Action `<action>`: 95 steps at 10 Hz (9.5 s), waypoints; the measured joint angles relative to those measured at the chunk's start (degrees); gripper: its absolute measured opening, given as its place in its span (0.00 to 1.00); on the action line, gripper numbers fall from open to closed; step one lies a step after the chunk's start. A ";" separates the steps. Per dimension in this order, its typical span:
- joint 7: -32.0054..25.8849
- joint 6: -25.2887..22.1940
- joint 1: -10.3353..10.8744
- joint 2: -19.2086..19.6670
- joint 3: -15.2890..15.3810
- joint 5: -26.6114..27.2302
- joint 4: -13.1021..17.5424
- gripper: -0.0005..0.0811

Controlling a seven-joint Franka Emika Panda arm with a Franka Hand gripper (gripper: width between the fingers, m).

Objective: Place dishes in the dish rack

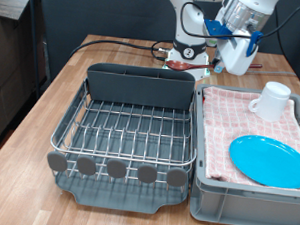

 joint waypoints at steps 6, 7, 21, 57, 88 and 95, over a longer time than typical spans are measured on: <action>-6.59 2.51 0.03 -10.78 -10.14 5.59 -11.10 0.12; -8.80 2.93 0.10 -12.29 -12.36 7.74 -12.82 0.12; -36.09 5.16 2.56 -7.93 -34.59 27.62 -13.27 0.12; -36.90 5.27 13.31 6.75 -12.26 13.53 12.13 0.99; -96.63 48.95 11.01 31.15 -1.84 76.30 9.79 0.99; -95.14 49.74 11.58 32.11 -2.68 76.36 10.19 0.39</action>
